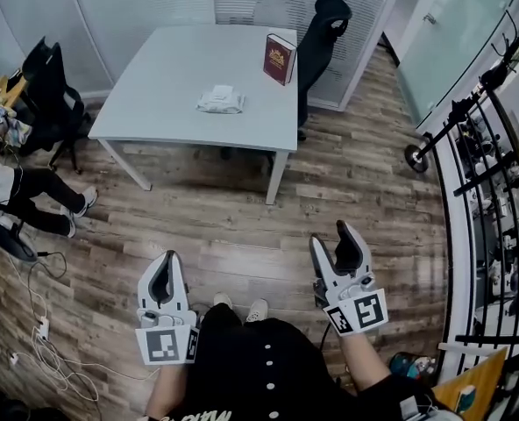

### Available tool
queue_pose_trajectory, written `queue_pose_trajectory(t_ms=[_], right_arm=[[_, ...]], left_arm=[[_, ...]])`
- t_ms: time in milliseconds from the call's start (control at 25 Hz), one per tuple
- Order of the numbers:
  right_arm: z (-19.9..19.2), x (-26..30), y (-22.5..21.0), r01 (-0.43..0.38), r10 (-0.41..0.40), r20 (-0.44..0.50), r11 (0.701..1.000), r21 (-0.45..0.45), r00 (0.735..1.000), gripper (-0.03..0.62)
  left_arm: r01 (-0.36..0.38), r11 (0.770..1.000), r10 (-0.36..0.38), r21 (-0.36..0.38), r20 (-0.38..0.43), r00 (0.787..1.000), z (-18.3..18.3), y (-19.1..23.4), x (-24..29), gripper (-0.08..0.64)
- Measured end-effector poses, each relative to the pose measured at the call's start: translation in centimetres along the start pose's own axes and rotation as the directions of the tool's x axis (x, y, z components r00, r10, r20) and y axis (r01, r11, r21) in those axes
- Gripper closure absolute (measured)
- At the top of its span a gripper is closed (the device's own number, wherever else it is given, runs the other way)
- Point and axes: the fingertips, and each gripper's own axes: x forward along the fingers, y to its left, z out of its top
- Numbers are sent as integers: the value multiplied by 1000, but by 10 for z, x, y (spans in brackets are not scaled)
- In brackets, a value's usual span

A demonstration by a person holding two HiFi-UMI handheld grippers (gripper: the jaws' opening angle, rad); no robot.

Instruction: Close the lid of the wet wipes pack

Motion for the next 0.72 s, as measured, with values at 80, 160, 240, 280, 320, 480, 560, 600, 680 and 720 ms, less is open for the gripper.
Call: queue_pose_trajectory(t_ms=[80,160,240,280,320,480,560,600,680,720], right_arm=[[-6,4,-2,0,0,-14,1000,4,1000,359],[-11,8,-4,3,-2,-19,1000,8,1000,359],[-12,14,-7,9,-9,-18,1000,8,1000,360],[-13,17,-9,13,-12,-16,1000,7,1000,359],[-13,21,-11,17,-17,-15,1000,4,1000,359],[-7,37,-20,35,-35,-6,999,-33,999,373],[-5,48,-23,41,-41,0,998,-45,999,373],[-4,53,-25,42,-42,1,998,-45,999,373],[-5,63,-26,43,-43,1,998,-46,999,373],[-6,67,-27,44,-44,2,998,-47,999,373]], left_arm=[[4,1000,-4,16,-2,1000,-1,1,5,554],[3,1000,-3,18,-4,1000,-2,4,10,554],[6,1000,-6,14,-5,1000,-5,7,18,555],[10,1000,-10,12,-5,1000,-5,8,23,555],[15,1000,-15,12,-4,1000,-6,9,28,555],[30,999,-30,14,15,999,-1,14,51,555],[39,999,-39,17,20,999,2,17,62,554],[42,999,-43,21,22,999,3,19,67,554],[45,999,-46,25,23,999,4,25,76,555],[45,999,-45,25,24,999,4,28,81,555]])
